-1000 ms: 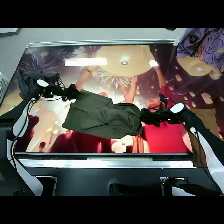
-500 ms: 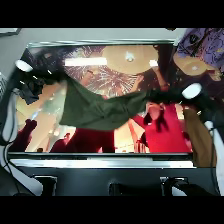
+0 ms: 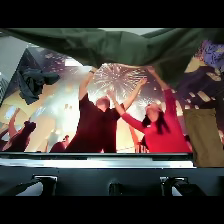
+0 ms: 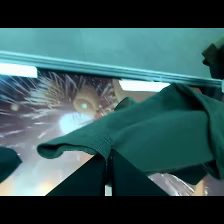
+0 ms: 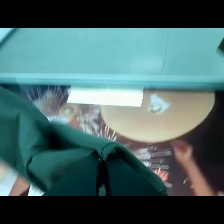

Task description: Fold the clothes and pants, and hang the long-sleeved shirts on hangers.

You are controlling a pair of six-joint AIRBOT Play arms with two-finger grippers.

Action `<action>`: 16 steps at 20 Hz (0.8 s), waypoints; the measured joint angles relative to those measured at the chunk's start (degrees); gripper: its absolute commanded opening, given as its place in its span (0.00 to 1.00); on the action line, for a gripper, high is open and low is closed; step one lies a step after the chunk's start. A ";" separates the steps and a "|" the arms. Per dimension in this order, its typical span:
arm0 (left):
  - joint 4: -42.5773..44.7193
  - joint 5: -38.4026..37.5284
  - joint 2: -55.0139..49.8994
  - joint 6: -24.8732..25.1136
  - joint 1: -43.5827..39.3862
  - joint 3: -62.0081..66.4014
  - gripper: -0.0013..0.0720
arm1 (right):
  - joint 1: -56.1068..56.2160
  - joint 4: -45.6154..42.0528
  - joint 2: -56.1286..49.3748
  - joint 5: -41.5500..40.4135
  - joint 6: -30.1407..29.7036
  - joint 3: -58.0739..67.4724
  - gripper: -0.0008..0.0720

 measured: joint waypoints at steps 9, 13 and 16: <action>8.55 -5.73 11.10 -5.55 0.39 -5.70 0.04 | 0.00 -7.15 3.28 8.37 11.17 2.21 0.05; 6.38 -3.08 4.44 -4.22 -1.11 -16.04 0.04 | 0.02 -6.19 -8.63 14.82 14.56 0.74 0.05; 5.77 2.82 -4.42 -3.06 -3.93 -23.69 0.04 | 0.07 -4.70 -21.07 16.83 15.41 -0.37 0.05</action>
